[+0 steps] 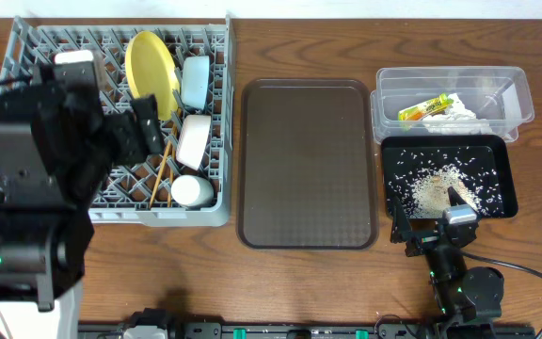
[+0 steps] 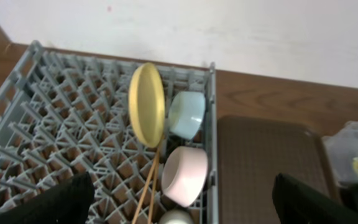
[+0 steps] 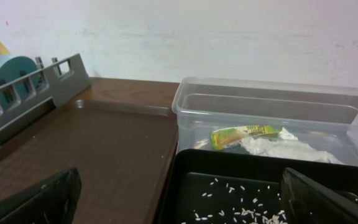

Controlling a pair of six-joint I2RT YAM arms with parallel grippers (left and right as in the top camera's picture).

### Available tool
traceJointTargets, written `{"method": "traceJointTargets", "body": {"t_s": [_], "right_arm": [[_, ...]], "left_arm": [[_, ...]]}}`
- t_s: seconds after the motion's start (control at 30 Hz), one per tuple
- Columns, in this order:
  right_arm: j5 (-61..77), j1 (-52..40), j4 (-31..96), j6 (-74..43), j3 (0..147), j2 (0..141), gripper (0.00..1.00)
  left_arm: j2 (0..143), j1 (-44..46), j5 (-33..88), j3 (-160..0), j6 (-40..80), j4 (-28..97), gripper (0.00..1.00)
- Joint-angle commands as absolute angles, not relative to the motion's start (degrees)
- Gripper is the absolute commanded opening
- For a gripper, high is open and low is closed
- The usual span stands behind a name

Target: Sort waste into correct bins and load items into the dishwasher

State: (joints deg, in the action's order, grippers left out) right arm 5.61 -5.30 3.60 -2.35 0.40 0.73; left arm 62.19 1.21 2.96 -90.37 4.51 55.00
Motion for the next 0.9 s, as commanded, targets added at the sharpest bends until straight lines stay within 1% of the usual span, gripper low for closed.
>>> {"method": "traceJointTargets", "body": {"t_s": [0.0, 0.17, 0.2, 0.33, 0.6, 0.87], "right_arm": [[6.3, -4.9, 3.8, -2.7, 0.3, 0.3, 0.99], [6.3, -4.9, 3.8, -2.7, 0.3, 0.3, 0.99], [6.3, -4.9, 3.8, -2.7, 0.3, 0.3, 0.99], [6.3, -4.9, 3.8, -2.7, 0.3, 0.5, 0.99], [6.3, -4.9, 3.8, -2.7, 0.3, 0.5, 0.99], [6.3, -4.9, 3.8, -2.7, 0.3, 0.5, 0.99]], "left_arm": [[55.1, -1.4, 2.2, -79.7, 4.2, 49.7, 0.92], [42.4, -3.7, 2.5, -59.1, 3.1, 32.4, 0.92], [37.5, -4.8, 2.6, -52.0, 3.1, 26.9, 0.92], [26.9, -7.1, 3.7, -37.4, 3.1, 18.0, 0.92], [12.6, -7.4, 3.9, -16.4, 1.8, 4.4, 0.92], [1.9, -7.4, 3.8, -5.7, -0.3, 0.2, 0.92]]}}
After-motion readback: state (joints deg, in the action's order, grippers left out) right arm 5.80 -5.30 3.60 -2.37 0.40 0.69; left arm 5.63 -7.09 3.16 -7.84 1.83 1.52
